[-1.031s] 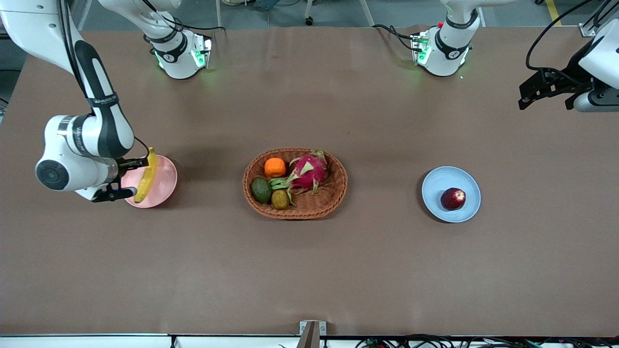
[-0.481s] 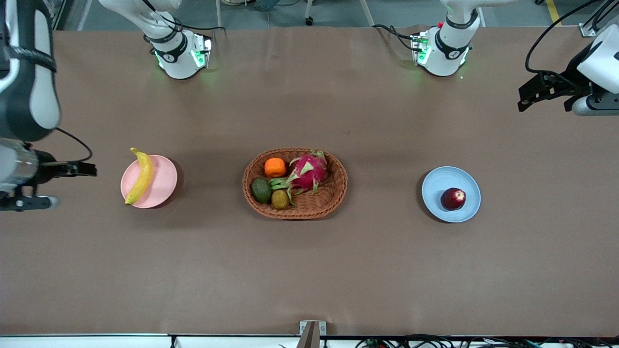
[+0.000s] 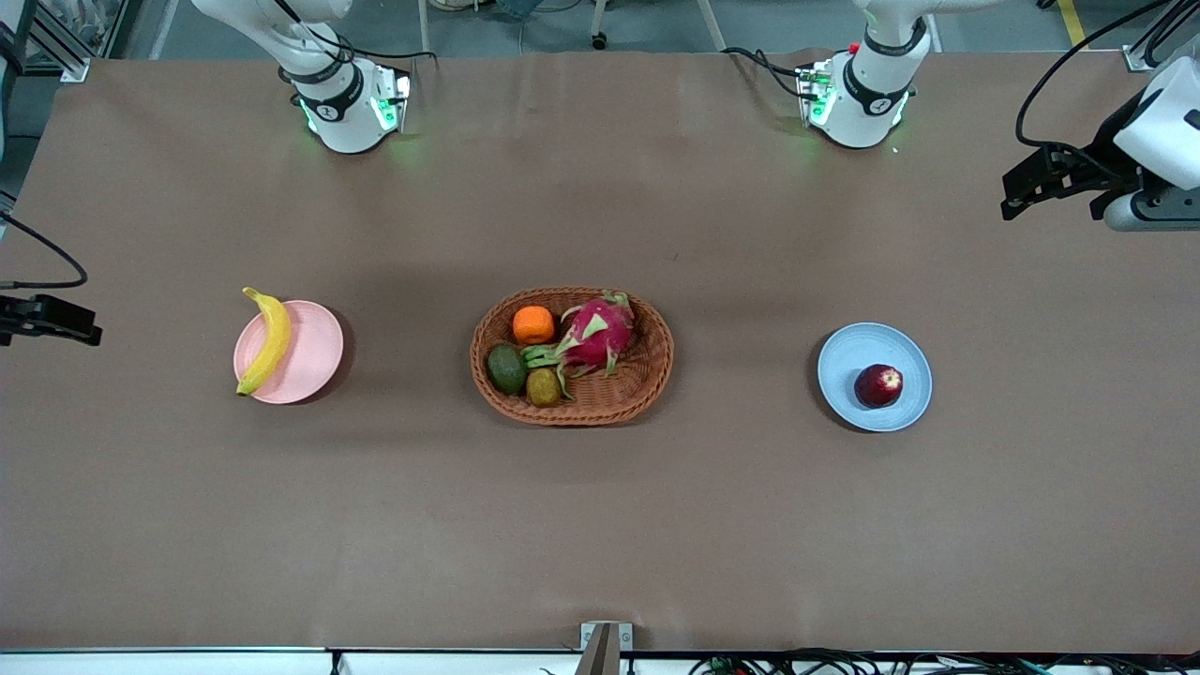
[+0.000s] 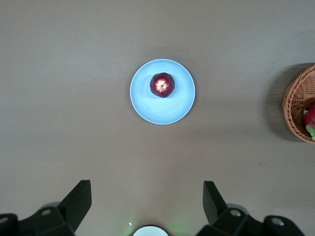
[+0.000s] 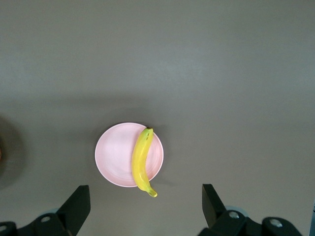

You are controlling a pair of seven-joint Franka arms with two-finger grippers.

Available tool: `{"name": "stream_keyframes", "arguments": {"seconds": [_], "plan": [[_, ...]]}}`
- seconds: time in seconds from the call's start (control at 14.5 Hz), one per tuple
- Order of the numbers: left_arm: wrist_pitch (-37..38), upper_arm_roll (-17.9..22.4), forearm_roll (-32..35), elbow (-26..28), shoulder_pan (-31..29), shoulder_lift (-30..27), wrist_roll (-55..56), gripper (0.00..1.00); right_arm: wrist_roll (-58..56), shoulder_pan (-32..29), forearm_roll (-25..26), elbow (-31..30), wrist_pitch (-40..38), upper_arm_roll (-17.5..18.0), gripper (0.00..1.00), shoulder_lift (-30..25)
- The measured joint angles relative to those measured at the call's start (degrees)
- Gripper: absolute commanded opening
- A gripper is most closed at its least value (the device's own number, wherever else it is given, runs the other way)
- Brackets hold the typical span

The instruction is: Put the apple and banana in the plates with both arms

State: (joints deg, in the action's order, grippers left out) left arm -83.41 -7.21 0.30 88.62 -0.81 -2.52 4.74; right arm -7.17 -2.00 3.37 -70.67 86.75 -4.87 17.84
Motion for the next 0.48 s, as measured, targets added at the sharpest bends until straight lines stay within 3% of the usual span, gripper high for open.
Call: {"name": "stream_keyframes", "arguments": {"seconds": [0.48], "plan": [[-0.2, 0.0, 0.0, 0.0, 0.0, 0.0, 0.0, 1.00, 1.4, -1.5, -2.9, 0.1, 1.3, 0.0, 1.00, -1.8]]}}
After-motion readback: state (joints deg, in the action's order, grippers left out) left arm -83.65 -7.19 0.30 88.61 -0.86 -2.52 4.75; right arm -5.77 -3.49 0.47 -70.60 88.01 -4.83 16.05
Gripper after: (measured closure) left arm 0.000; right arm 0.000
